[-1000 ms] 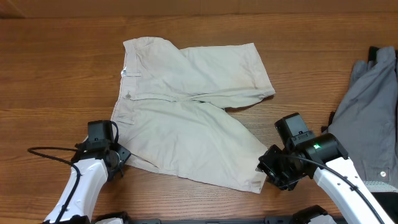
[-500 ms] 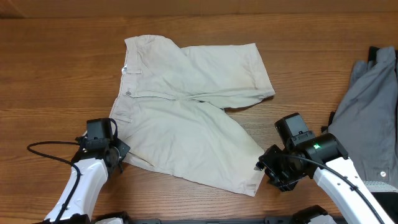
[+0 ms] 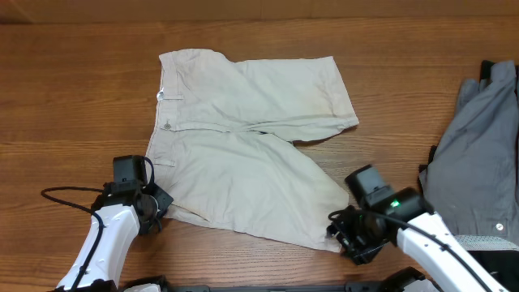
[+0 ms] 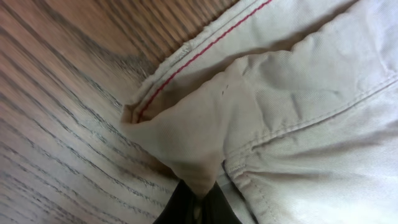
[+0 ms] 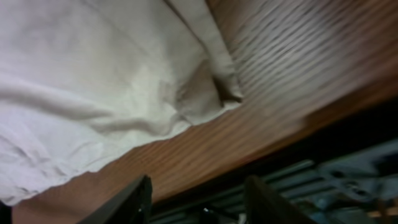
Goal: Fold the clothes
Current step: 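Grasp the bottom hems of both legs with left and right grippers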
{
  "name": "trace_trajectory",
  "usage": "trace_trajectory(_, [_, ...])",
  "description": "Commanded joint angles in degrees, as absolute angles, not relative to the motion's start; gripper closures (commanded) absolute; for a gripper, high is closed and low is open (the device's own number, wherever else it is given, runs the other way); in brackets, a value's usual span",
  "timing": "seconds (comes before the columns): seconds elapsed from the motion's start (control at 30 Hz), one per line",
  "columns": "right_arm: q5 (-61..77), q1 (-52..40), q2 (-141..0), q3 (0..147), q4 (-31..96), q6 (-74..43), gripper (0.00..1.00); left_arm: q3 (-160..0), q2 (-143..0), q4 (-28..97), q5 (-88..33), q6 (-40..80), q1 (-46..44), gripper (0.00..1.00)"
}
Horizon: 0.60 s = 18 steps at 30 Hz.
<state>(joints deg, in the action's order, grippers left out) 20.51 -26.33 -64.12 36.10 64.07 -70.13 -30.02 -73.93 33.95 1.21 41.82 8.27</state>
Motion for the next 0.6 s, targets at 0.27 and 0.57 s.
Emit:
trace_trajectory(0.27, [16.0,-31.5,-63.5,30.5,56.2,-82.6,0.48,-30.2,-74.1,35.1,-5.7,40.7,8.3,0.96])
trace_trajectory(0.57, [16.1,-31.4,-65.7,28.4,52.7,-85.4,0.48,-30.2,-74.1,37.4,-6.0,40.7,8.3,0.96])
